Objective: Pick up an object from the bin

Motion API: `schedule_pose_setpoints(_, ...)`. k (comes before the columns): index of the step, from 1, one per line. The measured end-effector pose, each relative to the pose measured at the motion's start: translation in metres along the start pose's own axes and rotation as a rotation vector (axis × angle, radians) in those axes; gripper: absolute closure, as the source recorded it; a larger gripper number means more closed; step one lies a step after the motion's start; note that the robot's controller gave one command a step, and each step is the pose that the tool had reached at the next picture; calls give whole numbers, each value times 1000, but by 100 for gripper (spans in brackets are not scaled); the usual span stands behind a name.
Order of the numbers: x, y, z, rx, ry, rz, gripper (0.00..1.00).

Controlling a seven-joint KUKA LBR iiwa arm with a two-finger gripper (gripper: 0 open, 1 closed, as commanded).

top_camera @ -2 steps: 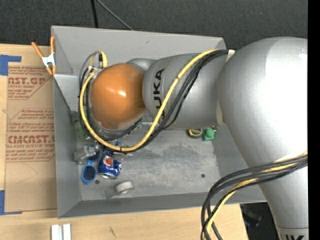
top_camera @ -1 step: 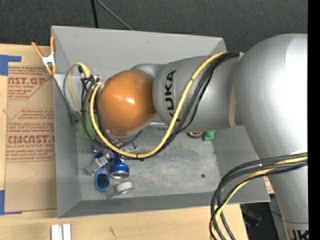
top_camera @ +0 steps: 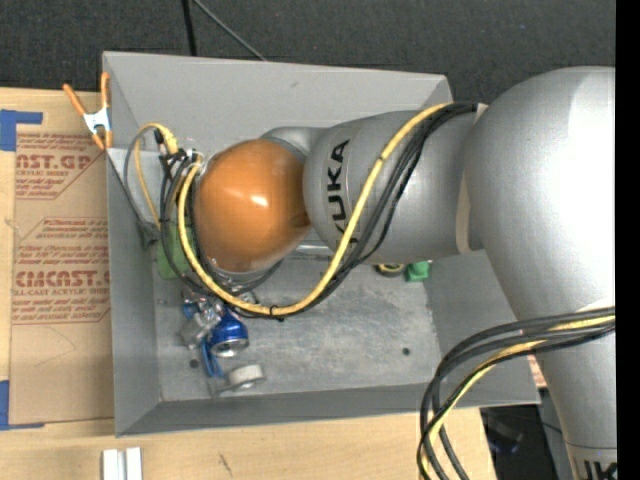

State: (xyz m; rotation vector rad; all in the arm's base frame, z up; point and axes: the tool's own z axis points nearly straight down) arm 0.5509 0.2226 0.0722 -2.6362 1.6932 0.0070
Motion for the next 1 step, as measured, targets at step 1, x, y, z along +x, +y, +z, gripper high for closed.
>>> schedule_pose_setpoints(1, -3, -3, -96, 4, 6, 1, 100)
